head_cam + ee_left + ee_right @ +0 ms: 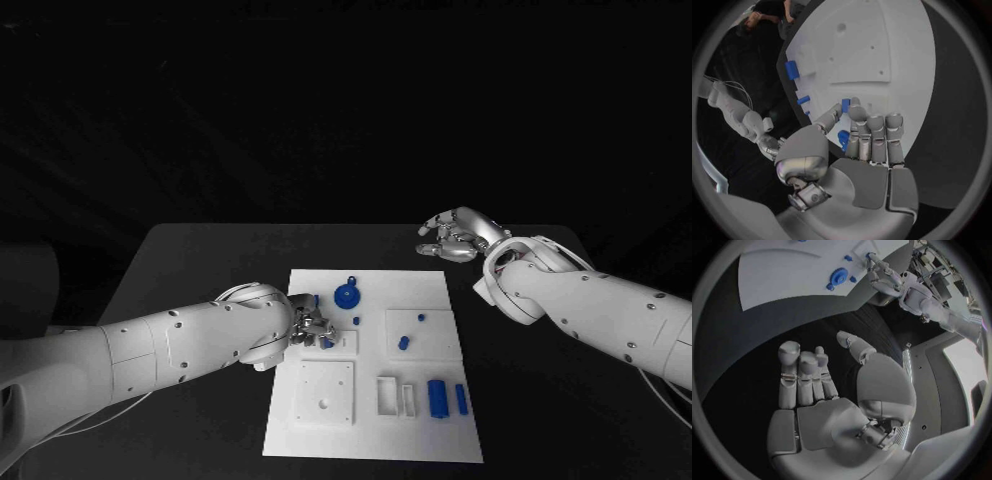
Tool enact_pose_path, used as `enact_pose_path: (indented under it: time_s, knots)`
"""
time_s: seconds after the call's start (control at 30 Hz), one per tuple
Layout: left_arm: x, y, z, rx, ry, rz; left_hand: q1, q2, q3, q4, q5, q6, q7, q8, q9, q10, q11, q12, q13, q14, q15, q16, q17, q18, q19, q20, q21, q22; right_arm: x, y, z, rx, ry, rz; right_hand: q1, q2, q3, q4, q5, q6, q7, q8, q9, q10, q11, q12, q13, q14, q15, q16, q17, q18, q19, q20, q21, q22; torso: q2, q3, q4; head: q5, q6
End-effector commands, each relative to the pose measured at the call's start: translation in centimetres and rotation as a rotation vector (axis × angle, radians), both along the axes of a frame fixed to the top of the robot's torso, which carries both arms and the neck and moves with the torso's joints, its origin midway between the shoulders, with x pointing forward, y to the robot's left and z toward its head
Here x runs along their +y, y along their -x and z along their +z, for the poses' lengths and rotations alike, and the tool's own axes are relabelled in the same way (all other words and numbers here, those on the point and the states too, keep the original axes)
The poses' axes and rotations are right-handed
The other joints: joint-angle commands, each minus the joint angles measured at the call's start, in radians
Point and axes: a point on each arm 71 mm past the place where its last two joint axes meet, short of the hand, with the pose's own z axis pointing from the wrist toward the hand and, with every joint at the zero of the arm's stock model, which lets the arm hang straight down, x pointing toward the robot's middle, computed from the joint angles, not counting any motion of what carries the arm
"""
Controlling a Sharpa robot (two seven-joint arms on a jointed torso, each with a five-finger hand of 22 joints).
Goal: Assemble the parts on the task board
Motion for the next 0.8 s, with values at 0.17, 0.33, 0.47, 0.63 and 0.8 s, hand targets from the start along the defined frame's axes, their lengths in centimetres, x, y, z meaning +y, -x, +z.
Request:
enact_pose_path:
  time_s: [0.17, 0.33, 0.47, 0.63, 0.8]
  knots:
    - [-0.33, 0.36, -0.13, 0.014, 0.017, -0.019, 0.108, 0.035, 0.014, -0.021, 0.048, -0.004, 0.002, -0.009, 0.005, 0.000, 0.005, -0.005, -0.001, 0.001, -0.006, 0.000, -0.002, 0.010, -0.001, -0.161, 0.010, -0.005, 0.16, 0.06, -0.16, 0.008, 0.012, 0.015, 0.002, 0.005, -0.001, -0.003, 0.000, -0.012, 0.018, 0.004, -0.002, -0.005, 0.000, 0.003, -0.002, 0.004, 0.001, 0.003, -0.001, 0.084, 0.001, -0.007, -0.005, 0.016, 0.000, -0.0001, 0.0007, -0.001, -0.001]
    - [-0.32, 0.47, -0.05, 0.013, 0.024, -0.018, 0.120, 0.041, 0.009, -0.021, 0.054, -0.002, 0.002, -0.008, 0.007, 0.001, 0.005, -0.004, -0.001, 0.001, -0.005, 0.001, -0.001, 0.008, -0.003, -0.161, 0.011, -0.006, 0.20, 0.07, -0.19, 0.009, 0.012, 0.016, 0.001, 0.005, -0.001, -0.003, 0.001, -0.012, 0.018, 0.004, -0.002, -0.005, 0.000, 0.004, -0.002, 0.004, 0.001, 0.003, -0.001, 0.084, 0.001, -0.007, -0.005, 0.016, 0.000, -0.0002, -0.0004, -0.001, 0.000]
    - [-0.25, 0.63, 0.01, 0.017, 0.029, -0.014, 0.125, 0.042, 0.006, -0.022, 0.055, 0.001, 0.002, -0.006, 0.008, 0.003, 0.005, -0.004, -0.001, 0.001, -0.005, 0.001, -0.001, 0.008, -0.003, -0.161, 0.012, -0.007, 0.23, 0.07, -0.22, 0.010, 0.012, 0.016, 0.001, 0.005, -0.001, -0.003, 0.001, -0.012, 0.018, 0.005, -0.002, -0.005, 0.000, 0.004, -0.002, 0.004, 0.001, 0.003, -0.001, 0.084, 0.001, -0.007, -0.005, 0.016, 0.000, -0.0002, 0.0002, -0.002, 0.001]
    - [0.01, 0.83, 0.12, 0.026, 0.037, -0.006, 0.128, 0.042, 0.003, -0.021, 0.057, 0.004, 0.001, -0.005, 0.009, 0.005, 0.004, -0.003, -0.001, 0.002, -0.006, 0.002, -0.001, 0.007, -0.003, -0.161, 0.013, -0.007, 0.23, 0.06, -0.27, 0.012, 0.013, 0.016, 0.001, 0.005, -0.001, -0.003, 0.001, -0.012, 0.018, 0.005, -0.002, -0.005, 0.000, 0.004, -0.002, 0.004, 0.001, 0.003, -0.001, 0.084, 0.001, -0.007, -0.005, 0.016, -0.001, -0.0008, 0.0010, -0.001, 0.002]
    - [0.22, 0.88, 0.24, 0.020, 0.038, -0.001, 0.129, 0.041, -0.001, -0.021, 0.056, 0.006, 0.001, -0.005, 0.010, 0.005, 0.004, -0.003, -0.002, 0.003, -0.006, 0.003, -0.001, 0.007, -0.003, -0.161, 0.013, -0.008, 0.24, 0.06, -0.30, 0.013, 0.014, 0.018, 0.001, 0.005, -0.001, -0.003, 0.001, -0.012, 0.017, 0.005, -0.002, -0.005, 0.000, 0.004, -0.003, 0.004, 0.001, 0.003, -0.001, 0.084, 0.001, -0.007, -0.005, 0.016, -0.001, -0.0006, 0.0016, -0.001, 0.002]
